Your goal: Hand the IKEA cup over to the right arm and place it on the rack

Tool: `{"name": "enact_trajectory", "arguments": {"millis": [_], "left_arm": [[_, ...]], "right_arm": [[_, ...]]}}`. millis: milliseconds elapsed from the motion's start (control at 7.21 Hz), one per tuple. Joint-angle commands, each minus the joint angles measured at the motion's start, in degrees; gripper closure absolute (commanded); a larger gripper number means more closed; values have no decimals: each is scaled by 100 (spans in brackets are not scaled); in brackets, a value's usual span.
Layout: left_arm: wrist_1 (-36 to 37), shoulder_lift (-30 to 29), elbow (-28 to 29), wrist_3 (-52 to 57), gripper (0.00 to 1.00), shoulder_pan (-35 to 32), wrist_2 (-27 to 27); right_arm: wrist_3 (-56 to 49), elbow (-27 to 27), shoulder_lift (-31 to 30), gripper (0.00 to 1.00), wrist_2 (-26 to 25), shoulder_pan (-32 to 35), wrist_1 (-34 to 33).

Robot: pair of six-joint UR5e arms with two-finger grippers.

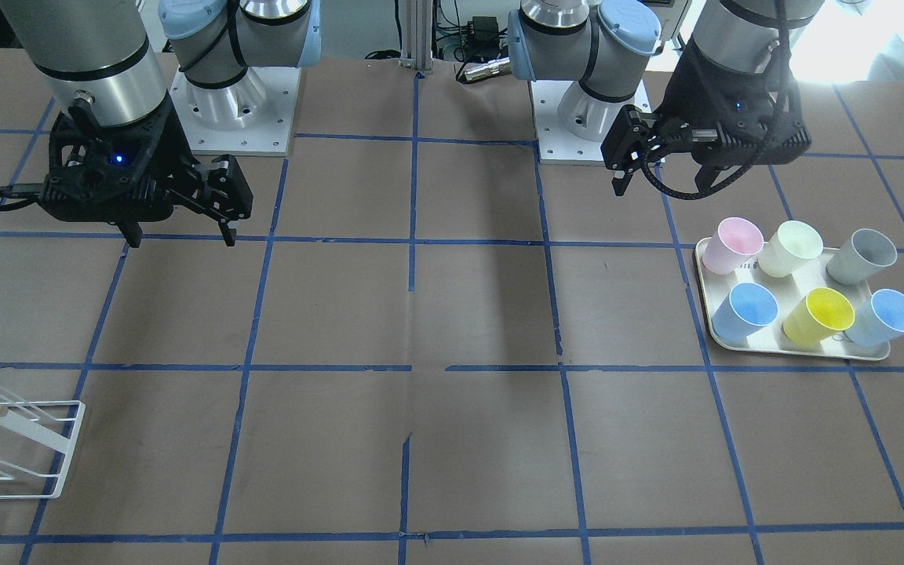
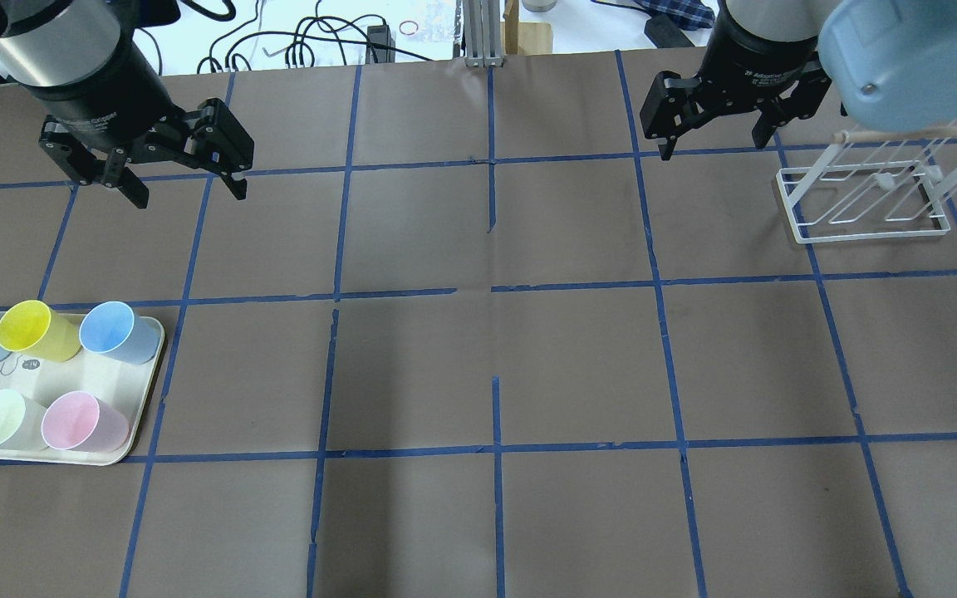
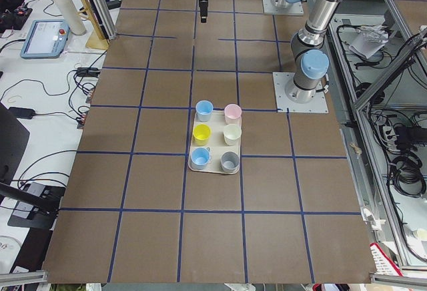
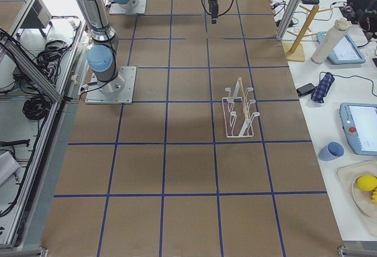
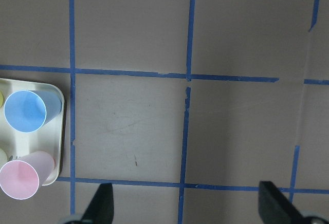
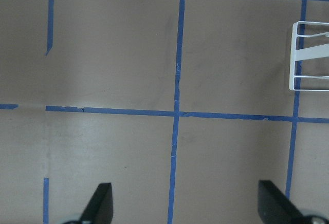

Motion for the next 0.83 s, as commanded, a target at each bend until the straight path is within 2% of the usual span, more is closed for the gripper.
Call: {"name": "enact_trajectory", "arguments": {"millis": [0,555,693], "left_arm": [[1,1,-13,6,0,-2,4],[-51,44,-30,138,0,86,-58],[9,88,-100,347,0,312,-57]], "right_arm": [[0,0,6,0,0,-4,0],[0,0,6,0,18,-4,-26],[-9,0,-3,0,18,-4,-26]]}}
